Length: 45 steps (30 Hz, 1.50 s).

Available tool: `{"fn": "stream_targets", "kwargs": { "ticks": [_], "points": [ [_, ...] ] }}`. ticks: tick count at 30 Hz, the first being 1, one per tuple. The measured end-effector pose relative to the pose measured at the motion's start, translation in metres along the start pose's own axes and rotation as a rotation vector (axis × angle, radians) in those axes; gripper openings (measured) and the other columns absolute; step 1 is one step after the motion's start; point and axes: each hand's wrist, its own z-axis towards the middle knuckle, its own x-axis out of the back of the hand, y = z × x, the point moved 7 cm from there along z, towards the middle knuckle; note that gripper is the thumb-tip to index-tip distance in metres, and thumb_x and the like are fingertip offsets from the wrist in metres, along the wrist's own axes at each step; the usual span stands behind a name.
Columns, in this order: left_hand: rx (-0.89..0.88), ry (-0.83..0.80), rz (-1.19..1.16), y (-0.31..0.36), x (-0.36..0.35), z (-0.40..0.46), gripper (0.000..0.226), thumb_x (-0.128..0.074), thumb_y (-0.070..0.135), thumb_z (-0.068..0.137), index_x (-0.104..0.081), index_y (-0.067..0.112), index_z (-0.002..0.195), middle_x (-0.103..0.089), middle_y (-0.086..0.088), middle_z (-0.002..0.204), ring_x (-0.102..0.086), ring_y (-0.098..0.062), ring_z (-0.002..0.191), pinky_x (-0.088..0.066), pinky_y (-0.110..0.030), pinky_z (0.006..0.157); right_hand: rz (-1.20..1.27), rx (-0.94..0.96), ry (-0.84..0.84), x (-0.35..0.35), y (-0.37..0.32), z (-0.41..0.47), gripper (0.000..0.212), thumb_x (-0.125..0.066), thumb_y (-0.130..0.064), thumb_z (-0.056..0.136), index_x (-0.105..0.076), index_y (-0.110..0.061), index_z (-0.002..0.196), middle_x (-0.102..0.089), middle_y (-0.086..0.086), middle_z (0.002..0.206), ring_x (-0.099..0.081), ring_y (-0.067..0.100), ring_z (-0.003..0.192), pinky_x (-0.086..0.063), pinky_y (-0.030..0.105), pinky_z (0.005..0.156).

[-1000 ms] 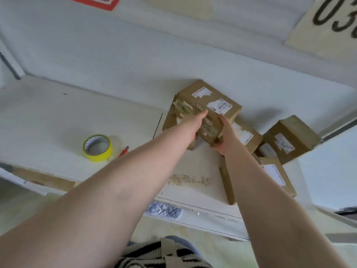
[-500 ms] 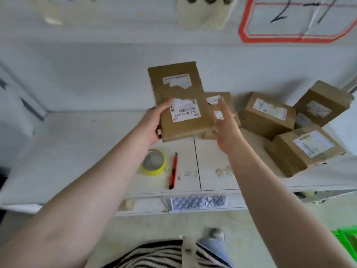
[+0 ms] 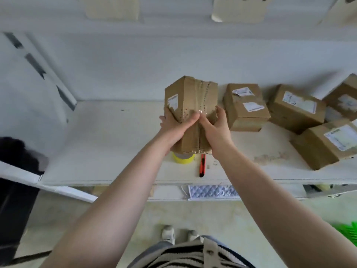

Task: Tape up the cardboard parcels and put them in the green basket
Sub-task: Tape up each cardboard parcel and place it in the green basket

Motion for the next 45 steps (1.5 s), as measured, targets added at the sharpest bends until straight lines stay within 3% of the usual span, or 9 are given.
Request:
{"fn": "stream_targets", "kwargs": {
  "ticks": [7, 10, 15, 18, 25, 31, 36, 39, 45],
  "points": [
    [-0.013, 0.000, -0.412, -0.007, 0.013, 0.002, 0.035, -0.073, 0.028, 0.086, -0.064, 0.015, 0.117, -0.076, -0.001, 0.100, -0.073, -0.018, 0.091, -0.059, -0.028, 0.065, -0.036, 0.015, -0.136, 0.003, -0.011, 0.003, 0.045, -0.069, -0.035, 0.088, -0.051, -0.035, 0.129, -0.063, 0.001, 0.118, -0.065, 0.007, 0.101, -0.053, 0.019, 0.076],
    [-0.034, 0.037, -0.446, -0.008, 0.009, -0.005, 0.041, -0.072, 0.041, 0.085, -0.065, 0.018, 0.117, -0.076, 0.001, 0.102, -0.073, -0.016, 0.094, -0.058, -0.031, 0.073, -0.007, -0.023, -0.217, -0.003, -0.006, 0.000, 0.056, -0.069, -0.042, 0.087, -0.047, -0.034, 0.138, -0.060, 0.004, 0.127, -0.062, 0.014, 0.113, -0.054, 0.035, 0.093],
    [-0.051, 0.242, -0.307, -0.001, 0.028, -0.012, 0.033, -0.072, 0.054, 0.081, -0.070, 0.024, 0.094, -0.076, 0.011, 0.082, -0.073, -0.006, 0.074, -0.054, -0.020, 0.055, 0.061, -0.022, -0.275, -0.017, -0.008, -0.001, 0.052, -0.063, -0.047, 0.090, -0.050, -0.036, 0.139, -0.068, -0.018, 0.113, -0.065, -0.009, 0.096, -0.051, 0.009, 0.070],
    [0.009, 0.131, -0.377, -0.004, 0.044, -0.011, 0.035, -0.070, 0.051, 0.083, -0.072, 0.019, 0.096, -0.077, 0.000, 0.090, -0.075, -0.017, 0.080, -0.057, -0.027, 0.058, -0.025, 0.010, -0.203, -0.013, -0.014, 0.007, 0.050, -0.060, -0.056, 0.088, -0.052, -0.040, 0.135, -0.059, -0.020, 0.120, -0.057, -0.011, 0.103, -0.042, 0.009, 0.086],
    [0.116, -0.166, -0.540, -0.043, 0.078, -0.010, 0.054, -0.060, 0.067, 0.080, -0.077, 0.025, 0.109, -0.072, -0.005, 0.115, -0.071, -0.023, 0.102, -0.059, -0.036, 0.073, 0.124, -0.352, -0.337, -0.043, 0.021, 0.000, 0.045, -0.079, -0.051, 0.070, -0.066, -0.032, 0.109, -0.075, -0.003, 0.098, -0.072, 0.014, 0.080, -0.059, 0.033, 0.068],
    [0.141, 0.187, -0.194, -0.083, 0.155, 0.005, 0.051, -0.051, 0.054, 0.096, -0.058, 0.019, 0.131, -0.067, -0.002, 0.125, -0.064, -0.019, 0.110, -0.052, -0.037, 0.094, 0.073, -0.330, -0.240, -0.109, 0.056, -0.011, 0.032, -0.074, -0.041, 0.083, -0.064, -0.030, 0.111, -0.073, -0.005, 0.102, -0.069, 0.016, 0.093, -0.058, 0.038, 0.084],
    [0.392, 0.130, -0.154, -0.112, 0.171, 0.003, 0.069, -0.035, 0.076, 0.088, -0.065, 0.020, 0.115, -0.076, 0.003, 0.093, -0.073, -0.016, 0.082, -0.051, -0.024, 0.064, 0.059, -0.368, -0.164, -0.160, 0.100, -0.025, 0.029, -0.071, -0.039, 0.087, -0.062, -0.026, 0.112, -0.072, -0.009, 0.098, -0.069, 0.005, 0.083, -0.057, 0.025, 0.067],
    [0.362, 0.097, 0.055, -0.123, 0.172, 0.013, 0.088, -0.044, 0.079, 0.082, -0.040, 0.018, 0.146, -0.050, -0.003, 0.145, -0.048, -0.026, 0.131, -0.040, -0.039, 0.100, -0.034, -0.355, -0.138, -0.170, 0.116, -0.023, 0.035, -0.070, -0.037, 0.088, -0.059, -0.022, 0.119, -0.071, -0.002, 0.107, -0.069, 0.013, 0.092, -0.058, 0.030, 0.074],
    [0.275, 0.193, 0.220, -0.130, 0.170, 0.033, 0.066, -0.075, 0.050, 0.079, -0.049, 0.013, 0.126, -0.059, -0.006, 0.128, -0.057, -0.027, 0.116, -0.048, -0.037, 0.095, -0.172, -0.353, -0.092, -0.174, 0.124, -0.010, 0.039, -0.066, -0.040, 0.090, -0.058, -0.021, 0.123, -0.068, -0.002, 0.109, -0.064, 0.011, 0.087, -0.049, 0.024, 0.066]
  ]
}}
